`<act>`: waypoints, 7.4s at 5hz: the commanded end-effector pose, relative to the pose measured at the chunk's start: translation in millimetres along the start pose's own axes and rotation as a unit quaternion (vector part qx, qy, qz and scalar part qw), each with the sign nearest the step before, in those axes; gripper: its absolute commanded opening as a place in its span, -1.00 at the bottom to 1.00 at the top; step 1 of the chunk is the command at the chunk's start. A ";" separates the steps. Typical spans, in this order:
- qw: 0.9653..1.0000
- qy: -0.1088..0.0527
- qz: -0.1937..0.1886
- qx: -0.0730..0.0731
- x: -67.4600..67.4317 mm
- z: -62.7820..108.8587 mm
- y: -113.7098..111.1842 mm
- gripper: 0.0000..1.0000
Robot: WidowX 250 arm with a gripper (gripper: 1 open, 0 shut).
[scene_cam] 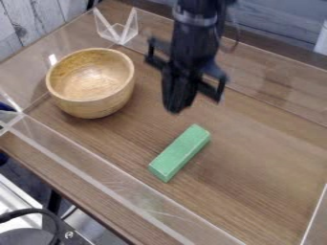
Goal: Put the green block in the brown bowl
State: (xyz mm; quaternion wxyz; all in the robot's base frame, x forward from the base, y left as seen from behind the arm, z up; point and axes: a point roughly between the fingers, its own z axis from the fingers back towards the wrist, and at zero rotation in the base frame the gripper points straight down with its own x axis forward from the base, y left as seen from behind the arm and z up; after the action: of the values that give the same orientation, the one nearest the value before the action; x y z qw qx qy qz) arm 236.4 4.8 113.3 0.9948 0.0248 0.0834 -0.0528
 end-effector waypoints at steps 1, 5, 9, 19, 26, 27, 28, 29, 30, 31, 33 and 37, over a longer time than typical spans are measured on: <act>0.999 -0.024 -0.029 -0.013 11.8 -2.0 1.7 1.00; 0.996 -0.006 -0.081 -0.021 3.9 -58.3 -9.9 1.00; 0.997 -0.008 -0.075 -0.013 9.7 -36.1 1.2 -1.00; 0.993 -0.020 -0.109 -0.036 4.2 -59.0 -0.4 1.00; 0.992 0.005 -0.116 -0.040 17.5 -84.2 -14.6 1.00; 0.993 -0.001 -0.114 -0.035 20.5 -84.2 -15.2 1.00; 0.993 -0.007 -0.112 -0.030 23.5 -84.2 -15.7 1.00; 0.994 -0.012 -0.109 -0.025 26.2 -83.8 -16.0 1.00; 0.992 -0.014 -0.120 -0.026 21.0 -82.5 -17.5 1.00; 0.991 -0.016 -0.131 -0.026 15.7 -80.4 -18.9 1.00; 0.994 -0.022 -0.107 -0.022 11.9 -70.6 -21.1 -1.00; 0.993 -0.111 -0.027 0.016 25.6 18.0 26.6 -1.00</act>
State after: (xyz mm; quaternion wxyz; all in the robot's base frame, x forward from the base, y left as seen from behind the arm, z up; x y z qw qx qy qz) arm 258.2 27.0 107.0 0.9965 0.0247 0.0128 -0.0791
